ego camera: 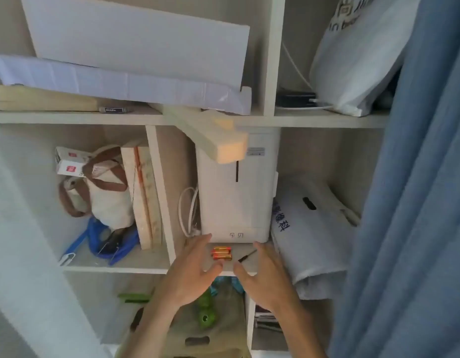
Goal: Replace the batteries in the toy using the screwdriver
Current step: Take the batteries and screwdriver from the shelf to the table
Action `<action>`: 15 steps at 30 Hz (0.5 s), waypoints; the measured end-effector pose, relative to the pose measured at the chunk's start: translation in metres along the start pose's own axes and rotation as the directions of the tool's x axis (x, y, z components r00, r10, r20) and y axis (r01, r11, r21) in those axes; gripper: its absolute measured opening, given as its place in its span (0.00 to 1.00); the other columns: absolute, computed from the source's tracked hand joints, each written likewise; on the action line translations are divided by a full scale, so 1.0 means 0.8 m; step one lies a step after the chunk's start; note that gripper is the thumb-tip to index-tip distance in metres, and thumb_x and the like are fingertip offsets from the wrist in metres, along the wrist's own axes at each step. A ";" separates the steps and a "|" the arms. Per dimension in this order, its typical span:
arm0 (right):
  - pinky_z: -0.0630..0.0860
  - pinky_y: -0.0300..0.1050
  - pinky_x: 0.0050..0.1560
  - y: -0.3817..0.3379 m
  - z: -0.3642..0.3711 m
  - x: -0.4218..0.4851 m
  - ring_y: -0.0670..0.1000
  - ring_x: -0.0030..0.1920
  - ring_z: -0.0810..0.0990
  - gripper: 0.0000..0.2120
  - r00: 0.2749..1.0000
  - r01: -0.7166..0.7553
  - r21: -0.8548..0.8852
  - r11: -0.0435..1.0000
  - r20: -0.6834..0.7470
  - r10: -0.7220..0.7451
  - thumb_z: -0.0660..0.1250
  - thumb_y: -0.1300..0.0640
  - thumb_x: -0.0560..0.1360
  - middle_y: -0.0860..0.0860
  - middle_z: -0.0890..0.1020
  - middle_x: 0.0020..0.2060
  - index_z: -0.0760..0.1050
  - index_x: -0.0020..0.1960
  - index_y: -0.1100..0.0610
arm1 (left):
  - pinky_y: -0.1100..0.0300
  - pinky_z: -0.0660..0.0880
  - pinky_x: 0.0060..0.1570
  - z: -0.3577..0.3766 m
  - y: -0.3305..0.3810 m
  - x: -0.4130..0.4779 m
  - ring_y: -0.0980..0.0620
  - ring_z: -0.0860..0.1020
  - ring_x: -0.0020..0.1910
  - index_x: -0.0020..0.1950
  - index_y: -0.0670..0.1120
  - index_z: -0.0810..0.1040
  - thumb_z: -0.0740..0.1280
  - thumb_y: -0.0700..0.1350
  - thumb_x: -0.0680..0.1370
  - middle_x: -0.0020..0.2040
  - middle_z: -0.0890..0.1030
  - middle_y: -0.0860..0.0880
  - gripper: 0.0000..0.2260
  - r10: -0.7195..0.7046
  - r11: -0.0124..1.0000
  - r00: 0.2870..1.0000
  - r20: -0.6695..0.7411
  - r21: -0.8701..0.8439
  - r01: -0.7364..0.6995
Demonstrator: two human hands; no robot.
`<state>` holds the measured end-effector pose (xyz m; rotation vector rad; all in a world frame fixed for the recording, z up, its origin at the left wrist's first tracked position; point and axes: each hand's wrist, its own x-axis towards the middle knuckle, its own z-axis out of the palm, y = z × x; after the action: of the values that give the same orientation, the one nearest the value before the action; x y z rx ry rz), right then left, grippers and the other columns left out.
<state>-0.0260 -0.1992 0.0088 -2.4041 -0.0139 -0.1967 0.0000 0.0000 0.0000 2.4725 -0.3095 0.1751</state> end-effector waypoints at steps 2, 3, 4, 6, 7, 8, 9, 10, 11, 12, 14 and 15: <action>0.75 0.48 0.68 0.005 0.016 0.019 0.52 0.66 0.76 0.28 0.999 0.002 -0.091 0.996 -0.052 -0.007 0.63 0.34 0.73 0.47 0.78 0.63 0.71 0.67 0.47 | 0.54 0.60 0.80 0.008 -0.012 0.023 0.53 0.61 0.83 0.84 0.53 0.60 0.67 0.57 0.82 0.83 0.65 0.55 0.33 0.032 0.999 0.998 0.061 0.018 -0.033; 0.75 0.47 0.66 0.010 0.025 0.029 0.52 0.63 0.77 0.27 0.999 -0.009 -0.143 0.990 -0.054 0.001 0.62 0.33 0.71 0.47 0.80 0.60 0.74 0.63 0.48 | 0.53 0.62 0.80 0.015 -0.020 0.034 0.53 0.64 0.81 0.83 0.53 0.63 0.68 0.56 0.81 0.80 0.69 0.55 0.31 0.055 0.997 0.995 0.087 0.054 -0.060; 0.75 0.47 0.65 0.011 0.030 0.035 0.52 0.62 0.78 0.26 0.999 -0.029 -0.175 0.984 -0.047 0.021 0.62 0.33 0.71 0.48 0.80 0.59 0.75 0.61 0.48 | 0.50 0.64 0.80 0.017 -0.022 0.042 0.52 0.67 0.78 0.81 0.53 0.65 0.68 0.56 0.80 0.77 0.72 0.55 0.30 0.075 0.993 0.991 0.112 0.085 -0.085; 0.76 0.48 0.65 0.016 0.041 0.050 0.52 0.60 0.78 0.26 0.997 -0.051 -0.205 0.978 -0.069 0.037 0.62 0.33 0.70 0.49 0.81 0.56 0.78 0.59 0.49 | 0.48 0.66 0.78 0.027 -0.028 0.057 0.54 0.71 0.73 0.78 0.56 0.68 0.67 0.58 0.78 0.73 0.75 0.57 0.27 0.115 0.975 0.984 0.137 0.173 -0.139; 0.77 0.49 0.64 0.019 0.047 0.057 0.52 0.60 0.78 0.27 0.996 -0.059 -0.215 0.975 -0.082 0.043 0.62 0.32 0.69 0.49 0.81 0.55 0.78 0.58 0.49 | 0.50 0.65 0.77 0.032 -0.033 0.064 0.54 0.72 0.72 0.77 0.58 0.69 0.67 0.59 0.79 0.72 0.75 0.58 0.26 0.142 0.960 0.979 0.143 0.222 -0.172; 0.77 0.50 0.63 0.014 0.047 0.059 0.53 0.59 0.78 0.28 0.995 -0.088 -0.239 0.967 -0.066 0.074 0.62 0.31 0.69 0.50 0.81 0.55 0.78 0.57 0.50 | 0.51 0.64 0.76 0.032 -0.033 0.067 0.54 0.72 0.72 0.76 0.59 0.70 0.67 0.60 0.79 0.71 0.75 0.58 0.25 0.155 0.945 0.976 0.154 0.266 -0.192; 0.78 0.50 0.61 0.015 0.050 0.062 0.53 0.58 0.78 0.28 0.995 -0.096 -0.260 0.961 -0.054 0.085 0.62 0.31 0.69 0.50 0.81 0.54 0.78 0.56 0.51 | 0.51 0.65 0.73 0.035 -0.034 0.071 0.54 0.72 0.70 0.74 0.60 0.71 0.66 0.62 0.79 0.70 0.75 0.58 0.24 0.179 0.924 0.972 0.155 0.314 -0.220; 0.79 0.49 0.58 0.015 0.052 0.065 0.53 0.57 0.79 0.26 0.994 -0.107 -0.282 0.954 -0.039 0.100 0.63 0.32 0.70 0.50 0.81 0.53 0.78 0.56 0.51 | 0.51 0.68 0.70 0.035 -0.034 0.073 0.54 0.74 0.69 0.73 0.60 0.72 0.65 0.63 0.79 0.68 0.76 0.58 0.23 0.185 0.908 0.969 0.161 0.350 -0.231; 0.79 0.49 0.56 0.016 0.055 0.066 0.53 0.56 0.79 0.23 0.995 -0.103 -0.282 0.954 -0.029 0.098 0.65 0.35 0.72 0.50 0.81 0.53 0.78 0.56 0.52 | 0.51 0.71 0.68 0.040 -0.037 0.077 0.54 0.76 0.66 0.71 0.60 0.72 0.62 0.64 0.79 0.66 0.76 0.57 0.22 0.201 0.893 0.965 0.170 0.373 -0.251; 0.79 0.49 0.55 0.015 0.056 0.067 0.54 0.56 0.80 0.19 0.994 -0.105 -0.269 0.957 -0.009 0.106 0.66 0.40 0.74 0.51 0.81 0.53 0.78 0.56 0.53 | 0.51 0.75 0.65 0.042 -0.039 0.080 0.53 0.77 0.63 0.70 0.59 0.73 0.60 0.65 0.79 0.65 0.76 0.57 0.22 0.196 0.886 0.961 0.193 0.386 -0.258; 0.79 0.47 0.50 0.017 0.057 0.069 0.54 0.53 0.80 0.10 0.995 -0.096 -0.254 0.962 -0.023 0.093 0.66 0.50 0.75 0.51 0.80 0.50 0.76 0.53 0.54 | 0.50 0.79 0.57 0.049 -0.041 0.085 0.52 0.80 0.57 0.69 0.57 0.72 0.55 0.65 0.79 0.64 0.74 0.55 0.23 0.197 0.870 0.954 0.223 0.409 -0.276; 0.77 0.43 0.43 0.019 0.057 0.070 0.53 0.49 0.80 0.04 0.995 -0.096 -0.268 0.959 -0.050 0.086 0.66 0.55 0.75 0.51 0.79 0.46 0.75 0.48 0.54 | 0.49 0.80 0.54 0.052 -0.042 0.086 0.51 0.80 0.54 0.69 0.55 0.72 0.54 0.65 0.80 0.63 0.74 0.54 0.23 0.206 0.859 0.952 0.225 0.424 -0.286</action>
<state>0.0364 -0.1827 -0.0265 -2.6660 0.1499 -0.2125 0.0775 -0.0115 -0.0385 2.9116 -0.7388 0.1525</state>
